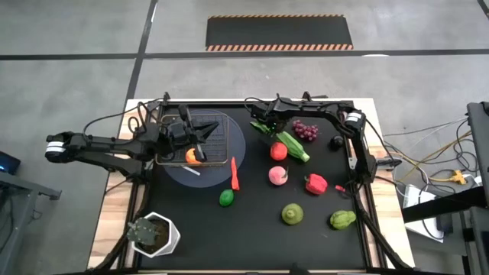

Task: Build produce basket
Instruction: Put the green leaf lettuce into the wire basket

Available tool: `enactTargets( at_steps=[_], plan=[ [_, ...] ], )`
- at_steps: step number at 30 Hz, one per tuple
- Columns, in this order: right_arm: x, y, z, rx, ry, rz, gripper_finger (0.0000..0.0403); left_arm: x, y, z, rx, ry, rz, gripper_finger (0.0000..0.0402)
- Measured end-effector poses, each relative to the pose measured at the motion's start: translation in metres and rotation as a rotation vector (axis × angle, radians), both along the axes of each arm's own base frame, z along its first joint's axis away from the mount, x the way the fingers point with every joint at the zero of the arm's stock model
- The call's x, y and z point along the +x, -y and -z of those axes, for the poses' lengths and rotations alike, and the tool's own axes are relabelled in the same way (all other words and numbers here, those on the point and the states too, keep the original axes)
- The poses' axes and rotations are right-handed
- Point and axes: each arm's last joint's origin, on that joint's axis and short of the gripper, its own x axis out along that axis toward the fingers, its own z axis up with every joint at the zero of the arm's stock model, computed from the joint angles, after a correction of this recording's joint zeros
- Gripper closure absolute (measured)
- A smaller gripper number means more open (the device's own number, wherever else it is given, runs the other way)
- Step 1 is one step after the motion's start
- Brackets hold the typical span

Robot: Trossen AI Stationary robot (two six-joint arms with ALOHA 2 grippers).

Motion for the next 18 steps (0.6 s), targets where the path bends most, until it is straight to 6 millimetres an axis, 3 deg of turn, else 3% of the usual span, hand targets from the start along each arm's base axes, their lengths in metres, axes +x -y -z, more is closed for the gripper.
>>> enactTargets(
  at_steps=[6, 11, 18],
  plan=[
    [0.001, -0.002, -0.013, -0.017, 0.054, 0.02, 0.0297, 0.0, 0.0, 0.0, 0.0, 0.0, 0.001, 0.0402],
    [-0.003, -0.008, -0.037, -0.043, 0.103, -0.031, 0.0375, 0.0, 0.0, 0.001, 0.0, -0.006, 0.001, 0.0402],
    [-0.017, -0.03, -0.096, -0.125, 0.241, -0.094, 0.0383, 0.0, 0.0, 0.003, 0.008, -0.017, -0.002, 0.0402]
  ],
)
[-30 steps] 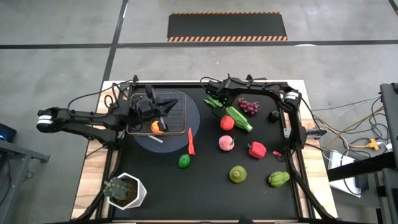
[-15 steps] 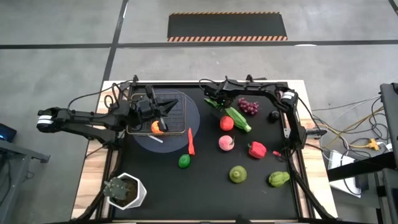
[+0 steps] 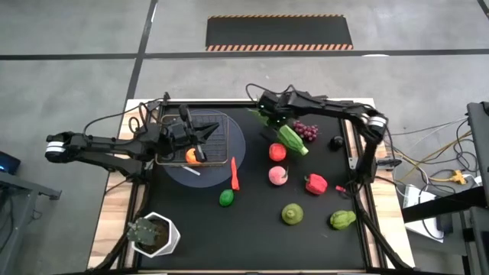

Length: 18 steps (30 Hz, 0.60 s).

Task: Build produce basket
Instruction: Put the green leaf lettuce into the wire basket

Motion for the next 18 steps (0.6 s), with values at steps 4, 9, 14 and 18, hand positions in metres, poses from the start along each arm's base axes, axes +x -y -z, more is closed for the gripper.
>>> enactTargets(
  at_steps=[4, 9, 14, 18],
  plan=[
    [-0.016, -0.028, -0.039, -0.064, 0.119, -0.078, 0.0384, 0.0, 0.0, 0.0, 0.0, 0.0, 0.0, 0.0402],
    [-0.039, -0.066, -0.071, -0.183, 0.322, -0.198, 0.0384, 0.001, 0.0, 0.001, -0.001, -0.004, 0.0, 0.0402],
    [-0.067, -0.095, -0.078, -0.257, 0.555, -0.272, 0.0385, 0.001, 0.0, 0.001, -0.006, -0.003, 0.003, 0.0402],
    [-0.082, -0.109, -0.066, -0.336, 0.738, -0.33, 0.0385, 0.001, 0.001, 0.002, -0.032, 0.004, 0.04, 0.0402]
  ],
)
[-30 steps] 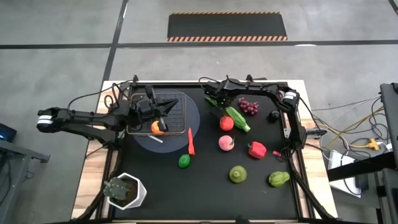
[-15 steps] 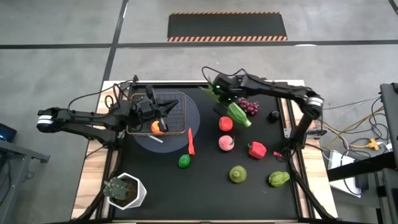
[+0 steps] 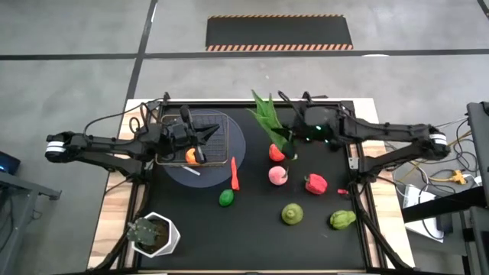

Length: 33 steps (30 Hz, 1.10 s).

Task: Build produce basket
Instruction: Put the green leaf lettuce into the wire basket

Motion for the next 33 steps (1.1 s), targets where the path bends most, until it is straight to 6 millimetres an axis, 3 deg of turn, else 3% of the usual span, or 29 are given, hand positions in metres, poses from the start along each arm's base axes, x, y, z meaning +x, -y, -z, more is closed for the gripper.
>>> enactTargets(
  at_steps=[10, 16, 20, 28, 33],
  plan=[
    [-0.014, -0.01, 0.04, -0.079, 0.359, -0.155, 0.0385, 0.024, 0.008, 0.016, -0.126, 0.004, 0.145, 0.0402],
    [-0.013, -0.012, 0.05, -0.08, 0.415, -0.228, 0.0385, 0.048, 0.012, 0.031, -0.141, -0.001, 0.18, 0.0389],
    [-0.011, -0.012, 0.053, -0.077, 0.402, -0.238, 0.0385, 0.066, 0.012, 0.035, -0.147, -0.03, 0.177, 0.0332],
    [-0.011, -0.012, 0.053, -0.077, 0.4, -0.239, 0.0385, 0.102, 0.007, 0.047, -0.271, -0.071, 0.156, 0.0155],
    [-0.011, -0.012, 0.054, -0.075, 0.396, -0.241, 0.0385, 0.125, 0.009, 0.061, -0.252, -0.126, 0.207, 0.0104]
  ],
)
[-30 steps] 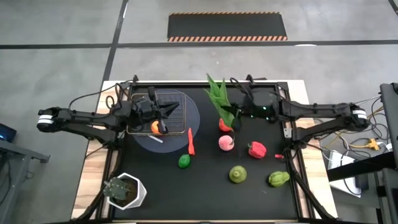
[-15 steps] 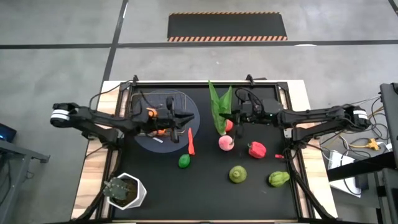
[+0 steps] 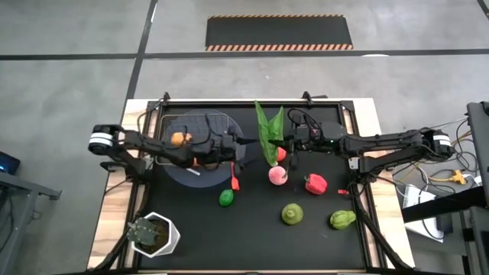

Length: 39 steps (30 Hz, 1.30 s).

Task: Build produce basket
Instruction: Put the green leaf lettuce into the wire basket

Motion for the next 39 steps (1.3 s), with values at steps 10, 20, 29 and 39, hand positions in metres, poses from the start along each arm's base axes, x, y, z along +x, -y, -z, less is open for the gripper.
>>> enactTargets(
  at_steps=[10, 20, 29, 39],
  plan=[
    [0.0, 0.0, 0.001, 0.003, -0.01, 0.002, 0.0385, 0.034, -0.004, 0.007, -0.003, -0.011, -0.089, 0.01],
    [0.0, 0.0, -0.001, -0.007, 0.006, -0.013, 0.0385, 0.034, -0.005, 0.006, 0.011, 0.012, -0.114, 0.016],
    [0.0, 0.0, -0.001, 0.049, 0.011, 0.002, 0.0324, 0.034, -0.005, 0.006, 0.01, 0.016, -0.118, 0.0309],
    [-0.016, 0.001, -0.022, 0.008, 0.06, 0.08, 0.0174, 0.021, -0.008, -0.004, -0.004, 0.033, -0.205, 0.0382]
  ],
)
